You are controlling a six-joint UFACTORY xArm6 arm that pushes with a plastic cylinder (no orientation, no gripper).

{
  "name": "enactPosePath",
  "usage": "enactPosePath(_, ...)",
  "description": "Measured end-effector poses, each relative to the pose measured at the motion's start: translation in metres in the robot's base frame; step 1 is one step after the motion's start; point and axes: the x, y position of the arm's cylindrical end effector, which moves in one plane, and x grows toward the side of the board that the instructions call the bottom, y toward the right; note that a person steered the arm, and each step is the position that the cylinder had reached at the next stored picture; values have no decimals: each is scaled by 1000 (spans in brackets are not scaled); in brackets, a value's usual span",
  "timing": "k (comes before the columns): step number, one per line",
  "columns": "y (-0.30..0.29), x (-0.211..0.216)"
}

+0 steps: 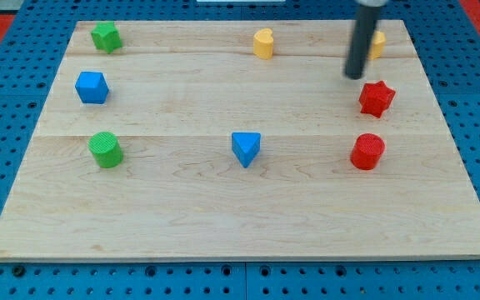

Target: Push the yellow hexagon closer to the yellow heart

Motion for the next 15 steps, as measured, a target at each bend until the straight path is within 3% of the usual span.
enactPosePath(1,62,-23)
enactPosePath(3,51,-72)
enactPosePath(4,14,-72)
enactPosePath(8,8,-38)
enactPosePath(11,-90,-37)
enactPosePath(15,-122,-33)
